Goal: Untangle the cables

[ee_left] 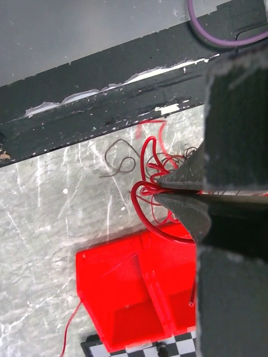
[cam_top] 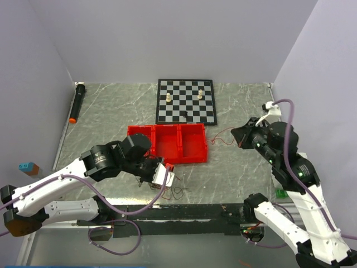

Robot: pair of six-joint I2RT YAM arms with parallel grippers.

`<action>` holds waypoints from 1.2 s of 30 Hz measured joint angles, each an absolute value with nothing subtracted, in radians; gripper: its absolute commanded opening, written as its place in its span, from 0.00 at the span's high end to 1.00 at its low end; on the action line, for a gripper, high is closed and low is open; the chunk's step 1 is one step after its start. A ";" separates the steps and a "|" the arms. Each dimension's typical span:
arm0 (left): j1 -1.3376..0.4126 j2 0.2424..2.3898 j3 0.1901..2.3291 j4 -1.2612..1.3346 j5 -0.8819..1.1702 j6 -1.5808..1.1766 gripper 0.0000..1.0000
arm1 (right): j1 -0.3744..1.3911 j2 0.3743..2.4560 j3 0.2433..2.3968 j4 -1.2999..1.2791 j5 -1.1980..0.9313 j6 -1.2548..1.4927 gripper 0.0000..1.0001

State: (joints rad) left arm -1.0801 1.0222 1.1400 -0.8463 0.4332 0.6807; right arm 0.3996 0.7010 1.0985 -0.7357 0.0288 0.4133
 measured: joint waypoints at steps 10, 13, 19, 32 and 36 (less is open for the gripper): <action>-1.050 1.019 1.129 -0.868 0.430 0.665 0.99 | 0.399 0.676 1.188 -0.651 -0.245 0.387 1.00; -1.043 1.051 1.243 -0.904 0.432 0.669 0.99 | 0.399 0.654 1.108 -0.641 -0.302 0.389 1.00; -1.042 1.110 1.522 -0.929 0.470 0.668 0.99 | 0.414 0.569 0.776 -0.651 -0.374 0.458 0.88; -1.042 1.171 1.678 -0.915 0.499 0.598 0.99 | 0.617 0.683 0.763 -0.625 -0.227 0.454 0.24; -1.042 1.172 1.684 -0.894 0.490 0.574 0.99 | 0.618 0.663 0.812 -0.566 -0.240 0.404 0.23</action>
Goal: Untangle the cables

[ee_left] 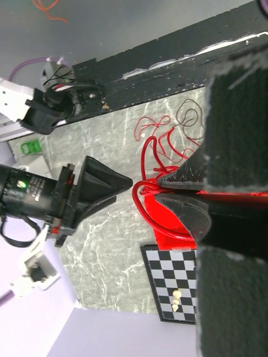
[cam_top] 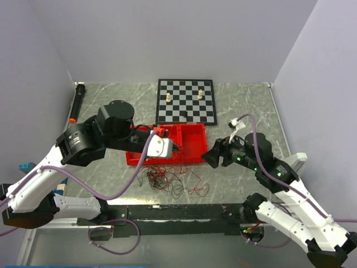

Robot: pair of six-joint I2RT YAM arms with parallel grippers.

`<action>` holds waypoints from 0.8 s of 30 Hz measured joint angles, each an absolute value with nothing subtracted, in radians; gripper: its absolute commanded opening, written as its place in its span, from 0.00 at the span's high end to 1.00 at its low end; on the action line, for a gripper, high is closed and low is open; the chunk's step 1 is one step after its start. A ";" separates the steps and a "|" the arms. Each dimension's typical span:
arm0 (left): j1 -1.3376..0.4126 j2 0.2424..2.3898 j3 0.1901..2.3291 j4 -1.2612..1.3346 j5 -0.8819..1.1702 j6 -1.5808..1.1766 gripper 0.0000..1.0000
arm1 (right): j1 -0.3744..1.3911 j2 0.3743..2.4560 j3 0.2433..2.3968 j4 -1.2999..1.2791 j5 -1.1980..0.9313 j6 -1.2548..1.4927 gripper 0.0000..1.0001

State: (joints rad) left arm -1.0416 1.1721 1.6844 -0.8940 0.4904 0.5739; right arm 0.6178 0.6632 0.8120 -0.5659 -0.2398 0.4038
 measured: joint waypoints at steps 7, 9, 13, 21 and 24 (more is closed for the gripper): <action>-1.029 1.168 1.688 -0.830 0.457 0.503 0.99 | 0.618 0.657 0.896 -0.434 -0.387 0.339 0.22; -1.017 1.160 1.661 -0.802 0.445 0.475 0.99 | 0.618 0.653 0.916 -0.373 -0.456 0.332 0.22; -0.994 1.151 1.604 -0.761 0.418 0.423 0.99 | 0.618 0.642 0.920 -0.247 -0.580 0.331 0.22; -0.966 1.156 1.583 -0.752 0.478 0.378 0.99 | 0.636 0.697 0.921 0.001 -0.759 0.344 0.26; -0.966 1.161 1.583 -0.752 0.503 0.375 0.99 | 0.652 0.758 0.921 0.056 -0.774 0.339 0.28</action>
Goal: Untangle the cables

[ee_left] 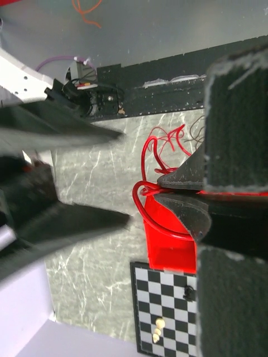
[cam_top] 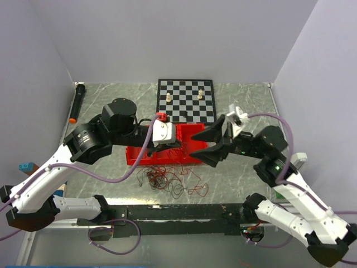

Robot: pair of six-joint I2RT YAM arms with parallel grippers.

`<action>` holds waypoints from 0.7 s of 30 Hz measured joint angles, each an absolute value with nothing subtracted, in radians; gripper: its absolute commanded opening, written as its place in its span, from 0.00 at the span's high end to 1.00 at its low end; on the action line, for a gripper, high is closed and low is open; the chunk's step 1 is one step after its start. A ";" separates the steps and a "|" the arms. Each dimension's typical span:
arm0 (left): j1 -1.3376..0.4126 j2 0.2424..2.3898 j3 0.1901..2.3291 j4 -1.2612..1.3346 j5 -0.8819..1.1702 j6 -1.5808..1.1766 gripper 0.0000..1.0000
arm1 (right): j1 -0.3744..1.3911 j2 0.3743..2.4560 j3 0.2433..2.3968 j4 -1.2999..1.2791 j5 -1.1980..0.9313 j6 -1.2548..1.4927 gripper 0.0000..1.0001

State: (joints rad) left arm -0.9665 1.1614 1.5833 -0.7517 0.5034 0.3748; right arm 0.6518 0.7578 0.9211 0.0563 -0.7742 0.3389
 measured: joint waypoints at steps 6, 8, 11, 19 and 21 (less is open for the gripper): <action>-0.966 1.185 1.584 -0.753 0.527 0.374 0.99 | 0.662 0.871 0.922 0.127 -0.811 0.338 0.58; -0.958 1.186 1.584 -0.772 0.517 0.374 0.97 | 0.665 0.895 0.924 0.141 -0.837 0.345 0.92; -0.950 1.183 1.588 -0.776 0.498 0.371 0.54 | 0.670 0.905 0.935 0.129 -0.865 0.344 1.00; -0.956 1.171 1.635 -0.733 0.407 0.358 0.01 | 0.675 0.894 0.950 0.020 -0.761 0.273 1.00; -0.950 1.159 1.635 -0.720 0.366 0.355 0.03 | 0.675 0.892 0.953 -0.013 -0.720 0.256 1.00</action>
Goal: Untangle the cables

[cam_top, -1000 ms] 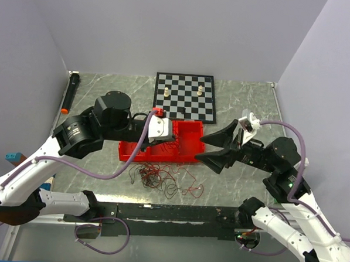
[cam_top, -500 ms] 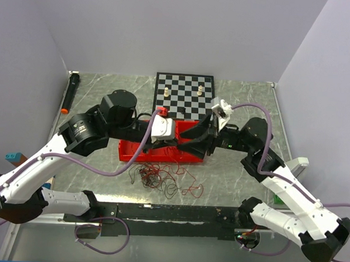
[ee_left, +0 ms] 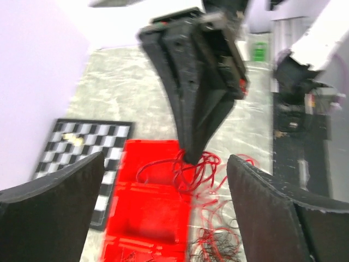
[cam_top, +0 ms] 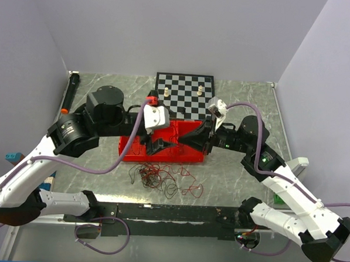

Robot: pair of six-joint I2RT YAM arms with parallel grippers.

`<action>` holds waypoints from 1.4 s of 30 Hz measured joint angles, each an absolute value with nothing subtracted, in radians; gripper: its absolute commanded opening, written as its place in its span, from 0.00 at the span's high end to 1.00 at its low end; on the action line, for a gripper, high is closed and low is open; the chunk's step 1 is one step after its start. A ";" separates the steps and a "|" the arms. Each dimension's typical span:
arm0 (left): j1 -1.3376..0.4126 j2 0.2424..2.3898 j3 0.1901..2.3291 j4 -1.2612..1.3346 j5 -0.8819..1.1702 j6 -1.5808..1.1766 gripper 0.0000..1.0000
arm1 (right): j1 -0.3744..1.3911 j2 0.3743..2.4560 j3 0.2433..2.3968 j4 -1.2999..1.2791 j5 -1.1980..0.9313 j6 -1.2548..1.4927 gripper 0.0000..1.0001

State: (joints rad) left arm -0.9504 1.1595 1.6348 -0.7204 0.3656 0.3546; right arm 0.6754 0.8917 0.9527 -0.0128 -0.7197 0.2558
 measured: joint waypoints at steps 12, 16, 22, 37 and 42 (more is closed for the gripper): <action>-0.845 1.069 1.604 -0.703 0.151 0.290 0.03 | 0.599 1.123 1.025 -0.076 -0.357 0.193 1.00; -0.816 1.085 1.604 -0.751 0.080 0.259 0.03 | 0.595 1.244 1.026 -0.089 -0.238 0.168 1.00; -0.793 1.084 1.481 -0.786 0.049 0.265 0.03 | 0.587 1.359 1.026 -0.118 -0.096 0.168 1.00; -0.787 1.011 1.048 -0.700 0.029 0.348 0.02 | 0.593 1.439 1.007 -0.295 0.107 0.317 0.27; -0.786 1.074 1.044 -0.688 0.062 0.405 0.14 | 0.601 1.288 0.948 -0.324 0.085 0.342 0.27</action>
State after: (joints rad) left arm -0.7860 1.0740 1.0439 -0.6880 0.0616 0.4046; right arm 0.6014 1.2884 0.9478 -0.3237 0.0849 0.3416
